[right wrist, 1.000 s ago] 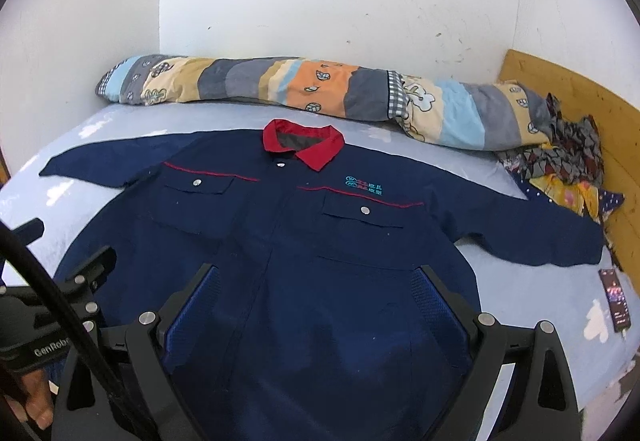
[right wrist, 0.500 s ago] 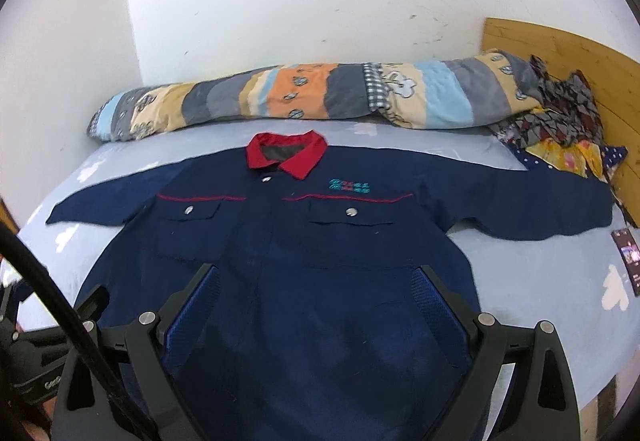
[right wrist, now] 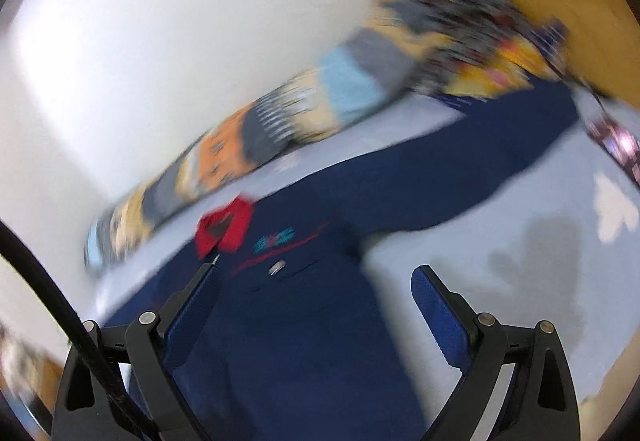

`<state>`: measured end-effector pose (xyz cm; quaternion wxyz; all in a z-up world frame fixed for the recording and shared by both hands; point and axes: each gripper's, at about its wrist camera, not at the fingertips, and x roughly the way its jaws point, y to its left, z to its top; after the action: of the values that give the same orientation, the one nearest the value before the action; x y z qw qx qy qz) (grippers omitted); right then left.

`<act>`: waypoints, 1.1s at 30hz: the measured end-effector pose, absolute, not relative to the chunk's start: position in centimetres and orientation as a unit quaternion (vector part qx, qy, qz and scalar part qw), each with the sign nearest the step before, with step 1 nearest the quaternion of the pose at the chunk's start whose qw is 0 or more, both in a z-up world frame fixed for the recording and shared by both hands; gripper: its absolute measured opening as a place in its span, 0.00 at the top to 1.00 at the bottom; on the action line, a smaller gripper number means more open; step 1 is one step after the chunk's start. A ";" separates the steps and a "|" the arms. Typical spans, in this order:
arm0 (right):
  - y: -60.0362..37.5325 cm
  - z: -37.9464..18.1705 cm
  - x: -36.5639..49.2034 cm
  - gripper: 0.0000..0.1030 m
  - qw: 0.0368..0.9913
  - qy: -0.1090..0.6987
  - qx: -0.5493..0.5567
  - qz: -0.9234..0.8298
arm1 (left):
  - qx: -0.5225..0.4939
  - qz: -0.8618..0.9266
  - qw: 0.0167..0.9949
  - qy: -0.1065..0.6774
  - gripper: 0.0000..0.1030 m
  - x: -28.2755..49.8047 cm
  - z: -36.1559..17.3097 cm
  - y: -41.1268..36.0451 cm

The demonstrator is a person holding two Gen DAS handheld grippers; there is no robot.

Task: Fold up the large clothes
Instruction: 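Grasp the navy jacket's sleeve cuff with the right gripper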

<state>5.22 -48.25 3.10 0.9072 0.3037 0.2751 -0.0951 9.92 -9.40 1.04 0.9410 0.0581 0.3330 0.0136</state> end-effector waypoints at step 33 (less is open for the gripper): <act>-84.4 -10.8 11.2 0.41 0.810 0.222 0.438 -0.321 | 0.088 -0.024 0.920 0.382 0.00 15.5 -1.5 -11.4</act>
<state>11.19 -84.36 -10.81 0.8096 0.4385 0.2223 -0.3208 15.49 -11.39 -1.47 0.9198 0.0880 0.3817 -0.0237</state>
